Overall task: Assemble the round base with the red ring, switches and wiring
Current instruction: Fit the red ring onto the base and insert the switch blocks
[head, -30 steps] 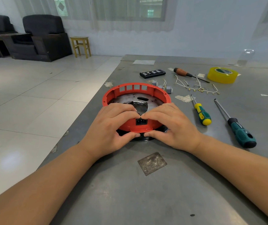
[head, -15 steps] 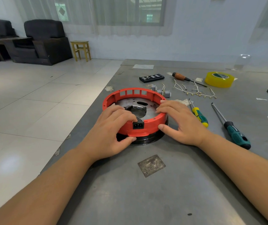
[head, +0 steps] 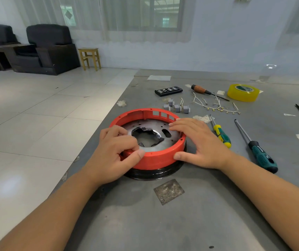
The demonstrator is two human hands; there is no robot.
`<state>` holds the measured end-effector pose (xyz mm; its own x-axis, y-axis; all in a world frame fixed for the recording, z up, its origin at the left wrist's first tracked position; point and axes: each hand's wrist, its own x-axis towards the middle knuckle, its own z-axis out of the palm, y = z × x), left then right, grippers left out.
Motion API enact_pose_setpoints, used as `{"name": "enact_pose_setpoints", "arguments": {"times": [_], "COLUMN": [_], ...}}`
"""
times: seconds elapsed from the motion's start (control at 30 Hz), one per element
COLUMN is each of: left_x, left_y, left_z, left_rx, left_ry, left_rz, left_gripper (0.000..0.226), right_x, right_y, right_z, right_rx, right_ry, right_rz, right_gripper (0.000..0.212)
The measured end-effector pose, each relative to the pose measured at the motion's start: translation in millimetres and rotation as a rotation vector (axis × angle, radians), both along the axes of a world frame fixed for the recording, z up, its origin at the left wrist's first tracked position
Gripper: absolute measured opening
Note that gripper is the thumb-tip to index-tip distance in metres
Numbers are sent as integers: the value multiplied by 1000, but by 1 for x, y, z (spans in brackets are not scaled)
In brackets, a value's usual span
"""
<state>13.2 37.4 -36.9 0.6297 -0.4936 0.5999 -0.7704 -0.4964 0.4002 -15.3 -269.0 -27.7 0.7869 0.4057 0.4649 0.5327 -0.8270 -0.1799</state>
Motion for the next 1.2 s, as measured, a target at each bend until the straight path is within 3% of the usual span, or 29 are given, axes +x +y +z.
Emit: {"name": "enact_pose_setpoints", "arguments": {"times": [0.13,0.3,0.4,0.5,0.6,0.73,0.83,1.0,1.2], "left_x": [6,3,0,3,8,13,13,2,-3], "left_y": [-1,0,-9,-6,8,12,9,-11,-24], "left_z": [5,4,3,5,6,9,10,-1,-4], "left_rx": [12,83,136,118,97,52,62,259,263], "left_ry": [-16,-176,-73,-18,8,24,-85,-383,-463], "left_rz": [127,107,32,2,-12,54,96,139,184], "left_gripper": [46,35,36,32,29,44,45,41,37], "right_x": [1,-11,-15,-14,-9,-3,-2,-1,1], "right_y": [6,51,74,59,26,12,24,45,43], "right_z": [-3,-13,-18,-12,-4,-3,-9,-19,-20], "right_rx": [-48,1,99,99,71,104,107,155,194], "right_ry": [-68,-284,-220,-163,-91,-2,-89,-170,-145], "right_rz": [0,-253,-256,-85,-31,-29,-47,-107,-60], "right_gripper": [54,56,49,41,50,52,50,52,51]}}
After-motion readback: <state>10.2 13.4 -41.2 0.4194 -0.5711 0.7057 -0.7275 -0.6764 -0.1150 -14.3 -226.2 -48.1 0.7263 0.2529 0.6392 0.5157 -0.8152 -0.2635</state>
